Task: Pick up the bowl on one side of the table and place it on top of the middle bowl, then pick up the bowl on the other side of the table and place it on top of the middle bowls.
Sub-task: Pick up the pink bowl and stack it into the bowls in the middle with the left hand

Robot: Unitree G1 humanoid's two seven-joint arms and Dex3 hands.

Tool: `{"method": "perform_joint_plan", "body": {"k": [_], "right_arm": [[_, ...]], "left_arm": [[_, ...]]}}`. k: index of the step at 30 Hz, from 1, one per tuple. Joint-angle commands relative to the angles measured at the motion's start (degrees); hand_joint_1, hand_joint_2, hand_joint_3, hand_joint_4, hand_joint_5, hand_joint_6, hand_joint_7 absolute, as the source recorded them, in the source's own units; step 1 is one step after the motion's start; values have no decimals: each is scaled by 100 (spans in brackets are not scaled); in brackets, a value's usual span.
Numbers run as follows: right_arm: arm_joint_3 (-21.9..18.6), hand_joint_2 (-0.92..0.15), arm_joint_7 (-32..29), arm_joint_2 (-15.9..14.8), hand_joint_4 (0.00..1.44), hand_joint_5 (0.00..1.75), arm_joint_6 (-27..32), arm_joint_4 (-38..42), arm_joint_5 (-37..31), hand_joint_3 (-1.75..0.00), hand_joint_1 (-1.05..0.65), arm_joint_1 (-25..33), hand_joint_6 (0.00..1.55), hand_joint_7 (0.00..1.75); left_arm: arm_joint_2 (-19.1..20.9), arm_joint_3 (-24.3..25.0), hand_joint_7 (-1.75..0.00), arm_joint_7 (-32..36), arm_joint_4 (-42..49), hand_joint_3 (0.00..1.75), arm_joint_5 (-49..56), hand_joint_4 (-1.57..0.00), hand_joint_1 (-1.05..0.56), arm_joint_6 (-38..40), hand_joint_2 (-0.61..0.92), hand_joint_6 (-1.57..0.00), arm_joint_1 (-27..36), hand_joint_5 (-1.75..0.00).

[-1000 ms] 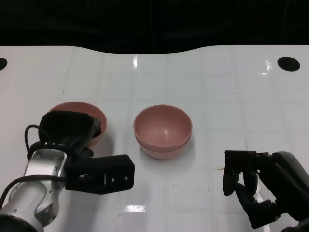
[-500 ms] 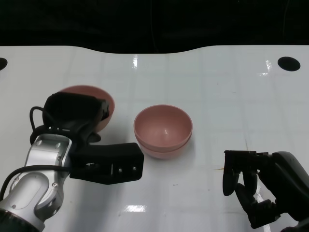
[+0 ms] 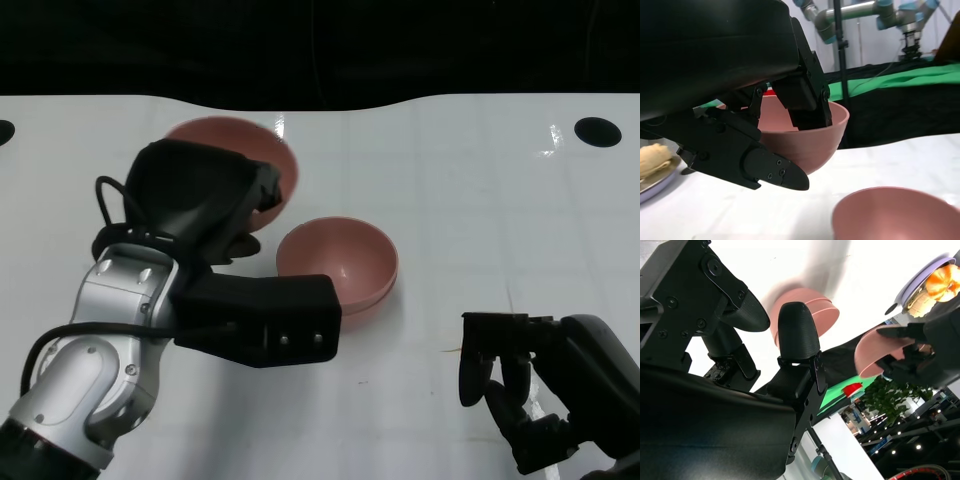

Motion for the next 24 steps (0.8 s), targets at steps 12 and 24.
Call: {"method": "perform_joint_plan", "body": {"k": [12, 24], "right_arm": [[29, -12, -72, 21, 97, 175, 4, 93, -44, -169, -10, -75, 83, 162], [55, -12, -124, 22, 97, 175, -42, 107, -132, -168, -10, -71, 82, 162]], "left_arm": [[-411, -11, -26, 97, 66, 23, -370, -93, -28, -537, 81, -125, -165, -175], [-758, -79, -173, 15, 556, 89, -749, -92, -25, -699, 52, -69, -215, -175]]}}
